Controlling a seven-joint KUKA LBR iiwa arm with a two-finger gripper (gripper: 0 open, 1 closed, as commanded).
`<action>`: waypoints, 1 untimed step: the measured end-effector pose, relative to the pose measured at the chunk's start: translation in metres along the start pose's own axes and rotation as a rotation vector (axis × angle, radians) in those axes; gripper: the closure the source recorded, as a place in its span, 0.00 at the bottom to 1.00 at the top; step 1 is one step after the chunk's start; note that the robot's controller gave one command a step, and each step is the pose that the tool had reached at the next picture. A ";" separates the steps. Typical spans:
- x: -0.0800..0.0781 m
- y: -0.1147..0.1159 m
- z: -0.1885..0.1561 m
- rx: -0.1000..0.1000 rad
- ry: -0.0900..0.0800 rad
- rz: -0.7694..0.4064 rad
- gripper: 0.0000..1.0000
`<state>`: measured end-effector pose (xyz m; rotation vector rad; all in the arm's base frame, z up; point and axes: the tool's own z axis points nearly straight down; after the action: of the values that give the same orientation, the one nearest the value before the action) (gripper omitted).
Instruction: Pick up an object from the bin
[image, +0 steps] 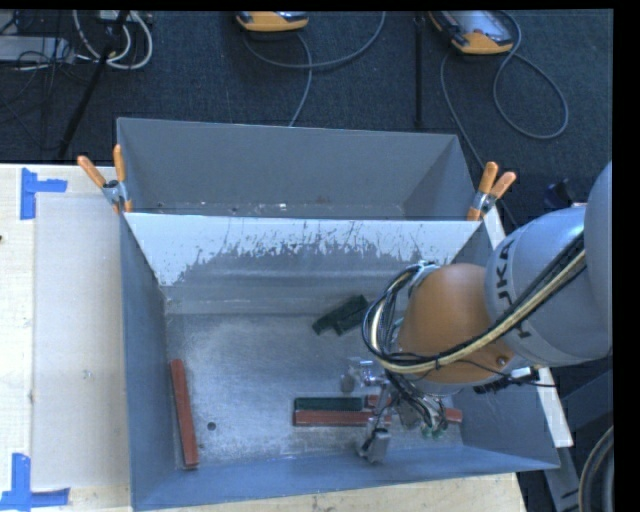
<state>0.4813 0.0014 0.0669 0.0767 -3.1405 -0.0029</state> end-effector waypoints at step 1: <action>0.000 -0.001 -0.003 0.001 0.000 -0.001 1.00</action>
Offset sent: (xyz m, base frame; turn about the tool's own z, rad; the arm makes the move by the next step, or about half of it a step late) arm 0.0000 0.0000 0.0000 0.0000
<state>0.4818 0.0004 0.0695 0.0781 -3.1404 -0.0010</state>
